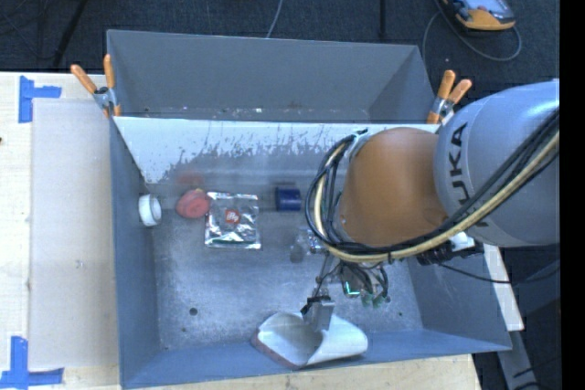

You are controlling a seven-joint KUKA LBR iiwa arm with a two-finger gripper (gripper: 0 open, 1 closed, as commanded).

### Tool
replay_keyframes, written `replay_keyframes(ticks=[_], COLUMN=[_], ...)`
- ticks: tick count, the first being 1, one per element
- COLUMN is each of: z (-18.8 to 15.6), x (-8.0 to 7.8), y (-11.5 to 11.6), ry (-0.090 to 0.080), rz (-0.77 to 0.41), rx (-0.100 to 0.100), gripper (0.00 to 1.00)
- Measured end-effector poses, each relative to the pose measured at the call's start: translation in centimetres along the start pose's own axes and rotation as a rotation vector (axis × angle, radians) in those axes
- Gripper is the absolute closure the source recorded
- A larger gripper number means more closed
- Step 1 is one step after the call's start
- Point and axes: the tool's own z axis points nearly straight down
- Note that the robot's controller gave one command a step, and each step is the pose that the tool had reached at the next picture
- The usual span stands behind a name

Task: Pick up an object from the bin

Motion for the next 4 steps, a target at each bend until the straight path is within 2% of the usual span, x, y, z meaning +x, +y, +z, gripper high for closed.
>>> replay_keyframes(ticks=[1, 2, 3, 4], z=[6.0, 8.6, 8.6, -14.5], x=[-6.3, -2.0, -2.0, -3.3], y=[6.5, 0.2, 0.3, 1.0], ry=[0.004, 0.004, 0.003, -0.008], rz=[-0.222, -0.437, -0.434, -0.47], rx=[-0.001, 0.001, -0.001, 0.001], gripper=[0.0, 0.0, 1.0, 1.0])
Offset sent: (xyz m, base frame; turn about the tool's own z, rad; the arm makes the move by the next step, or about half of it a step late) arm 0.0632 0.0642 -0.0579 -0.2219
